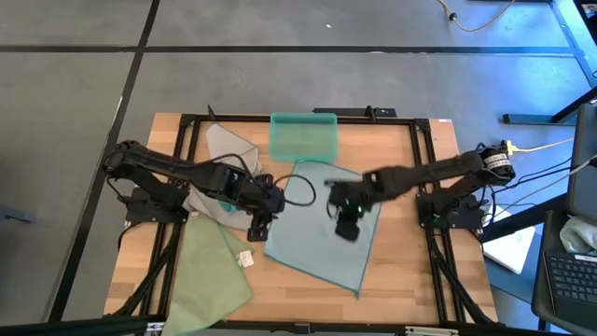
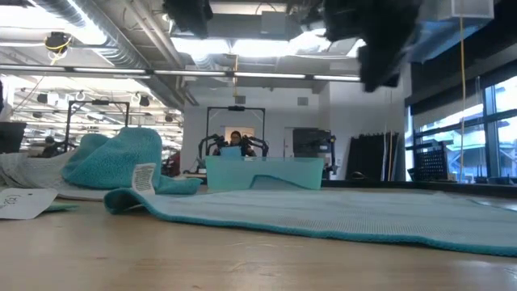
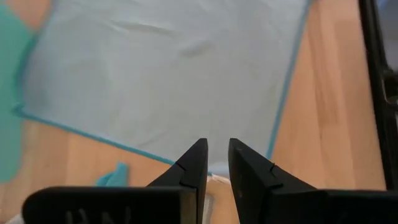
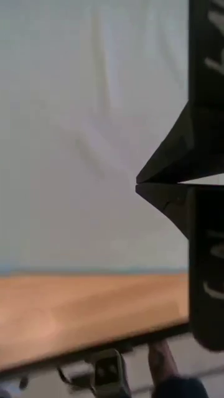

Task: Fold microfiber towels
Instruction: Fold the light blue towel

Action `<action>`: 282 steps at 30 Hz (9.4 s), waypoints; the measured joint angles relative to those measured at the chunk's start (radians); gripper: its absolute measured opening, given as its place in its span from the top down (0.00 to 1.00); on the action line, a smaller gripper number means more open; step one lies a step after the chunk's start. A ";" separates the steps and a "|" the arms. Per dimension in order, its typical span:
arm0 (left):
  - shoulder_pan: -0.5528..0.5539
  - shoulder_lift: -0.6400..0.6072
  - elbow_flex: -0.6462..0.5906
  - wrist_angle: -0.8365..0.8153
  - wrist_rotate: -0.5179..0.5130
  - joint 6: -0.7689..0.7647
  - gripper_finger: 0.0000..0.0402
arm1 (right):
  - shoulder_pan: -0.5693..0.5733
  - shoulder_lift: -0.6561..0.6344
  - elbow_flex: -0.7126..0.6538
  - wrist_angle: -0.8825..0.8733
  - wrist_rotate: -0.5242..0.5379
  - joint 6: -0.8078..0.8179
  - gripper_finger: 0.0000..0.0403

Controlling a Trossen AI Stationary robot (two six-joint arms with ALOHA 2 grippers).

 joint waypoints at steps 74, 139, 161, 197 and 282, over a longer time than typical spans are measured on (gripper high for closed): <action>-0.320 0.000 -0.181 0.281 -0.079 -0.559 0.79 | 0.695 0.445 -0.022 0.370 0.454 0.107 0.71; -0.217 0.095 -0.182 0.443 0.019 -0.211 0.79 | 0.291 0.044 0.384 -0.398 0.704 0.032 0.98; -0.255 0.231 -0.181 0.462 -0.112 -0.415 0.79 | 0.250 0.035 0.384 -0.381 0.662 0.032 0.98; -0.245 0.393 -0.180 0.496 -0.140 -0.445 0.59 | 0.248 0.035 0.384 -0.387 0.649 0.005 0.98; -0.012 0.461 0.363 -0.189 0.050 0.101 1.00 | 0.419 0.011 0.345 -0.611 0.361 0.399 0.97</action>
